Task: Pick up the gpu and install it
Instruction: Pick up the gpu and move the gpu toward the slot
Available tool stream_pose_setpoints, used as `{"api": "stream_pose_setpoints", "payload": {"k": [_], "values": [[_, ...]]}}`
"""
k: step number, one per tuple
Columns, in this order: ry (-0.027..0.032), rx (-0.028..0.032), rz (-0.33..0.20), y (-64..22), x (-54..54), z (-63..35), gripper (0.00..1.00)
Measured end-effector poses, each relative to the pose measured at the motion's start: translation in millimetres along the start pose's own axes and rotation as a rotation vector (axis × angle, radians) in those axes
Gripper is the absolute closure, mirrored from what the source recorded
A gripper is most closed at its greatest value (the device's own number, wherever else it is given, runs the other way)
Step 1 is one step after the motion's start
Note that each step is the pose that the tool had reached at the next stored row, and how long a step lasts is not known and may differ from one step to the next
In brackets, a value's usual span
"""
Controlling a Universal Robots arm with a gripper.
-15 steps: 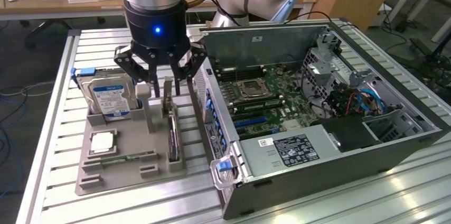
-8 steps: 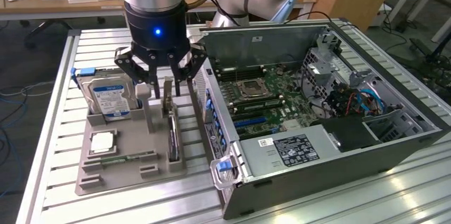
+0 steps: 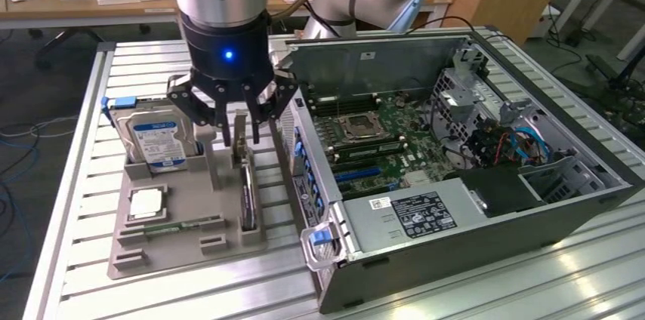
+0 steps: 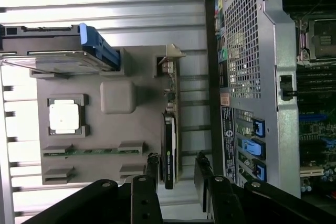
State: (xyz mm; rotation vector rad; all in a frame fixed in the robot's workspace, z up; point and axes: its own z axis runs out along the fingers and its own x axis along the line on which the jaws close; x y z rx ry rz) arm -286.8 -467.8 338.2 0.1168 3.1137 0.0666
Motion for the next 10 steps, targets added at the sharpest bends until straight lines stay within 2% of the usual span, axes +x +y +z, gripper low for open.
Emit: {"api": "stream_pose_setpoints", "payload": {"k": [10], "values": [[0.0,0.0001,0.001,-0.6,-1.6,3.3,0.58]]}}
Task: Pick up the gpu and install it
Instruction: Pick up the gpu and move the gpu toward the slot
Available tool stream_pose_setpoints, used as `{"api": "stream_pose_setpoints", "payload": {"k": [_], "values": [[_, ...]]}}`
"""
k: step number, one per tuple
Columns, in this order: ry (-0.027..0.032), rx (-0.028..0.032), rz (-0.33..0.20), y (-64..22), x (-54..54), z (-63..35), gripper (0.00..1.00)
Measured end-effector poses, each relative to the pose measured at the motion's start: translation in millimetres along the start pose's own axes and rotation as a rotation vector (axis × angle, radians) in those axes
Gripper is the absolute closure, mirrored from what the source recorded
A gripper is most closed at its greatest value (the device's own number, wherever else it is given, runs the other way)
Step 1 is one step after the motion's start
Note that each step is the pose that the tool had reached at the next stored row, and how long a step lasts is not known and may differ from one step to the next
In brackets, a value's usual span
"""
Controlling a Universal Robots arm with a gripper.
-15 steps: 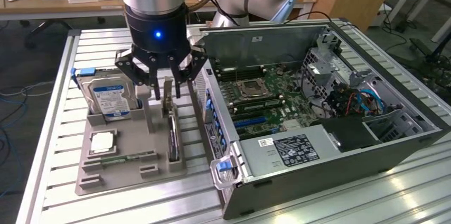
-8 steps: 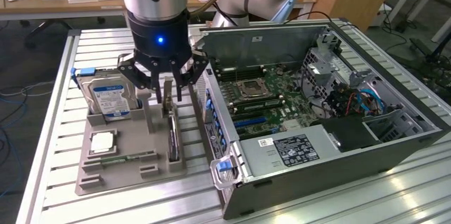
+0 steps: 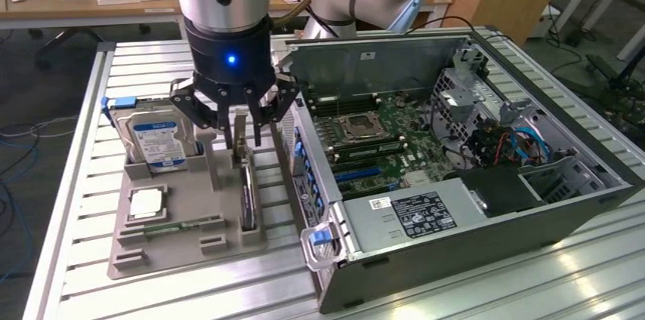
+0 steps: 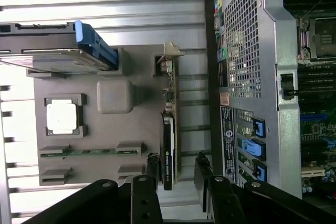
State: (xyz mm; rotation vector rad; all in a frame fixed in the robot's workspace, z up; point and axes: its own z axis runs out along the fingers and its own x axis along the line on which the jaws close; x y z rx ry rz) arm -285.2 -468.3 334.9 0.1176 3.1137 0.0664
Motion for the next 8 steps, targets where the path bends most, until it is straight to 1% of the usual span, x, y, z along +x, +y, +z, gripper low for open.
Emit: {"api": "stream_pose_setpoints", "payload": {"k": [8], "values": [[-0.0001,0.0,0.0,-0.6,0.3,13.5,0.58]]}}
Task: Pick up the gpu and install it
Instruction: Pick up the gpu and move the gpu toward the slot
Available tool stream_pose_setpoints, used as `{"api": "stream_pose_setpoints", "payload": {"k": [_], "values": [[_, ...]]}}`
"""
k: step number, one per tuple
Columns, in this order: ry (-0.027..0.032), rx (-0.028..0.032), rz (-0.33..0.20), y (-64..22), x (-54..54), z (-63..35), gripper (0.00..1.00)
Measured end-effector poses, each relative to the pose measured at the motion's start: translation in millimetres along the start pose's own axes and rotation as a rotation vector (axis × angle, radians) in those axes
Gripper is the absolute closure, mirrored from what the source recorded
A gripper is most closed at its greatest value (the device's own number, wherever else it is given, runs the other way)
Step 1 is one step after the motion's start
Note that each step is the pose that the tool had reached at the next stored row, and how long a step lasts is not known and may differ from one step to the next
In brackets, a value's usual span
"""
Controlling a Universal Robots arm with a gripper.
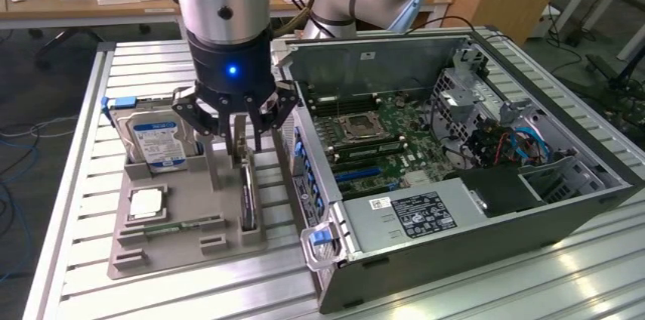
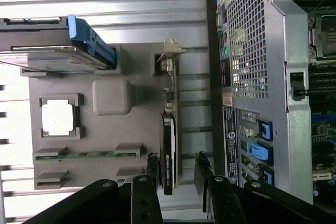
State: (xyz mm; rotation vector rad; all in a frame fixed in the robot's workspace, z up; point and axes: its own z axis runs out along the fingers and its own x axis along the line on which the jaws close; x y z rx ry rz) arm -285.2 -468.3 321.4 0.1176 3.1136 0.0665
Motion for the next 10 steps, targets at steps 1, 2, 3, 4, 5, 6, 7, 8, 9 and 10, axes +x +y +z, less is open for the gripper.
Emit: {"api": "stream_pose_setpoints", "payload": {"k": [1,2,3,4,5,6,7,8,9,10], "values": [[0.0,0.0,0.0,-0.1,0.1,1.8,0.58],[0.0001,0.0001,0.0,-0.2,0.1,3.6,0.58],[0.0001,0.0001,0.0,-0.2,0.1,5.4,0.58],[0.0,0.0001,0.0,-0.3,0.2,7.2,0.58],[0.0,0.0001,0.001,-0.4,0.2,9.0,0.58],[-0.0001,0.0001,0.001,-0.5,0.2,10.9,0.58],[-0.0001,0.0001,0.002,-0.6,0.3,12.8,0.58],[-0.0001,0.0001,0.003,-0.6,0.3,14.5,0.58],[-0.0001,0.0001,0.003,-0.7,0.4,16.3,0.58],[-0.0001,0.0001,0.004,-0.8,0.4,18.1,0.58]]}}
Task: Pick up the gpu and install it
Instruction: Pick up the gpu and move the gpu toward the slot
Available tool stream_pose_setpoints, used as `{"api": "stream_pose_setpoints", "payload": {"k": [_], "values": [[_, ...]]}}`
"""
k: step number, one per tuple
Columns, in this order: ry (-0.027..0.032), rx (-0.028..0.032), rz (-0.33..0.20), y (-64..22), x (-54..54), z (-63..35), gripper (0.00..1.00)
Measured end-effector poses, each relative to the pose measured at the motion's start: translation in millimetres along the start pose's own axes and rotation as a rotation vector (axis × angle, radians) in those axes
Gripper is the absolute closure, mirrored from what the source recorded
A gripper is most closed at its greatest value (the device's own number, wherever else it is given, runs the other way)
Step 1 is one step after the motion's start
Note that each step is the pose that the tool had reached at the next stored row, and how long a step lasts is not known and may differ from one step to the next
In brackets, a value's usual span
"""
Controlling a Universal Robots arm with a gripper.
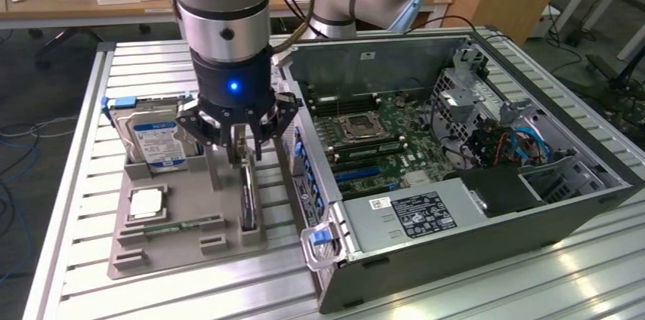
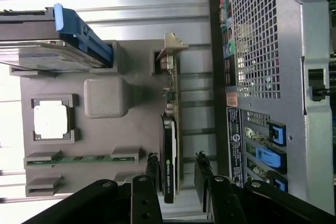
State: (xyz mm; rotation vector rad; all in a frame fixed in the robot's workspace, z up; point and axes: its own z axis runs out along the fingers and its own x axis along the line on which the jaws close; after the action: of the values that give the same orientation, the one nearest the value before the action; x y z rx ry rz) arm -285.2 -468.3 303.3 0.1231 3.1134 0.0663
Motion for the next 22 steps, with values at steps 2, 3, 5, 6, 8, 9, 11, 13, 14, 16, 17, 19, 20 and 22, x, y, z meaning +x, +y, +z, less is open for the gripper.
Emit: {"api": "stream_pose_setpoints", "payload": {"k": [2,3,5,6,8,9,11,13,14,16,17,19,20,22], "values": [[0.0,0.0001,0.001,-0.2,0.1,3.6,0.58],[0.0,0.0001,0.001,-0.2,0.1,5.2,0.58],[-0.0002,0.0,0.002,-0.4,0.2,8.5,0.58],[-0.0002,0.0001,0.003,-0.4,0.2,10.0,0.58],[-0.0002,0.0001,0.004,-0.6,0.3,12.3,0.58],[-0.0001,0.0002,0.004,-0.6,0.3,12.7,0.58],[0.0001,0.0004,0.004,-0.6,0.3,12.8,0.58],[-0.0004,-0.0002,0.004,-0.6,0.3,14.6,0.58],[-0.0003,0.0,0.004,-0.7,0.4,16.0,0.58],[-0.0002,0.0,0.004,-0.8,0.4,19.2,0.58],[-0.0002,0.0001,0.004,-0.9,0.5,20.7,0.58],[-0.0002,0.0002,0.004,-1.1,0.6,23.8,0.58],[-0.0002,0.0001,0.004,-1.1,0.6,25.3,0.58],[-0.0002,0.0001,0.004,-1.2,0.6,27.9,0.58]]}}
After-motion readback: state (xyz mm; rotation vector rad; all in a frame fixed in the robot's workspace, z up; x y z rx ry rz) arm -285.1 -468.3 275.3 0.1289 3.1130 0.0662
